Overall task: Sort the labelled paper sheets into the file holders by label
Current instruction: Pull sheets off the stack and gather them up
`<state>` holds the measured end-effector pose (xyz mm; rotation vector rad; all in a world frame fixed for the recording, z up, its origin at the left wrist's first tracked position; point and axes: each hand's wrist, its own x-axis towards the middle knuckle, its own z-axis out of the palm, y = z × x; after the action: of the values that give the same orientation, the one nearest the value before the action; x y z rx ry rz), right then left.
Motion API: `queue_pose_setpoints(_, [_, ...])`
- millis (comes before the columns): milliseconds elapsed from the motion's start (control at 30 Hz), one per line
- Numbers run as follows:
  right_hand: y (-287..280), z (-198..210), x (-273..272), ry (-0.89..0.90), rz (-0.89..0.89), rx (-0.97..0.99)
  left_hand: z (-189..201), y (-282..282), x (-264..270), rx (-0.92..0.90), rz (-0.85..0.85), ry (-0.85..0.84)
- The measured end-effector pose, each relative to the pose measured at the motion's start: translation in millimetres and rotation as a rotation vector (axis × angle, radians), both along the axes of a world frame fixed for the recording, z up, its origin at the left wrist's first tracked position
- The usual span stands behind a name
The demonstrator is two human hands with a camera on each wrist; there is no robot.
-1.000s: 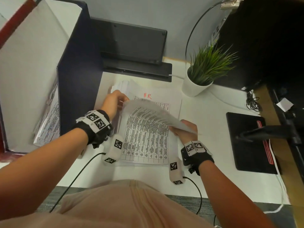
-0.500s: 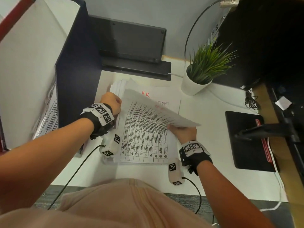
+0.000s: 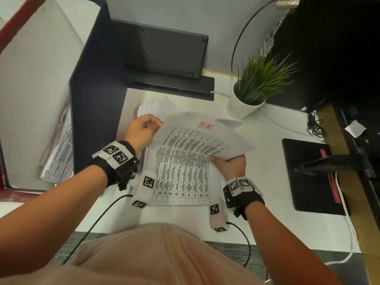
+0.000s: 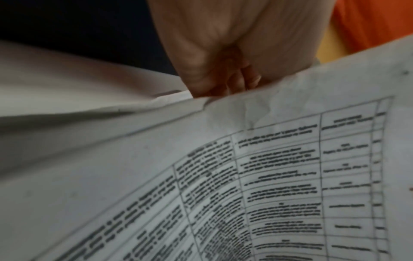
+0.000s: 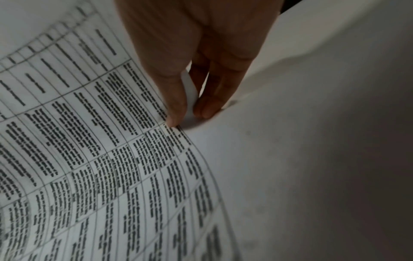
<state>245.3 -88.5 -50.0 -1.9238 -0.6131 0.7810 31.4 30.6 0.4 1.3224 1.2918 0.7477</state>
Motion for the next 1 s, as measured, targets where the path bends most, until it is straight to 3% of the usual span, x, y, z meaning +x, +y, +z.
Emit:
queue_pose_setpoints(133, [-1,-1,3,0.058,0.028,0.124,3,1,-1,-0.128,-0.059,-0.144])
queue_pose_setpoints(233, [-1,-2,5,0.047,0.049,0.007,7,3,-3,-0.213,-0.043,-0.185])
queue_pose_setpoints(333, [-1,-2,4,0.014,0.125,-0.116,7,12,0,-0.272,0.104,-0.02])
queue_pose_setpoints(400, [0,-2,4,0.001,0.161,0.022,7,18,1,-0.277,0.185,0.097])
queue_pose_setpoints(533, [-2,2,2,0.15,0.115,0.182,2,26,-1,-0.217,-0.023,0.446])
queue_pose_setpoints(667, [-2,-2,0,0.118,0.113,0.165,8,27,3,-0.119,-0.092,0.674])
queue_pose_setpoints(833, [-2,-7,0,-0.131,0.139,0.079,6,24,5,-0.009,-0.158,0.75])
queue_pose_setpoints(1000, [3,-3,1,0.229,0.022,0.242,-1,23,0,0.008,-0.194,0.715])
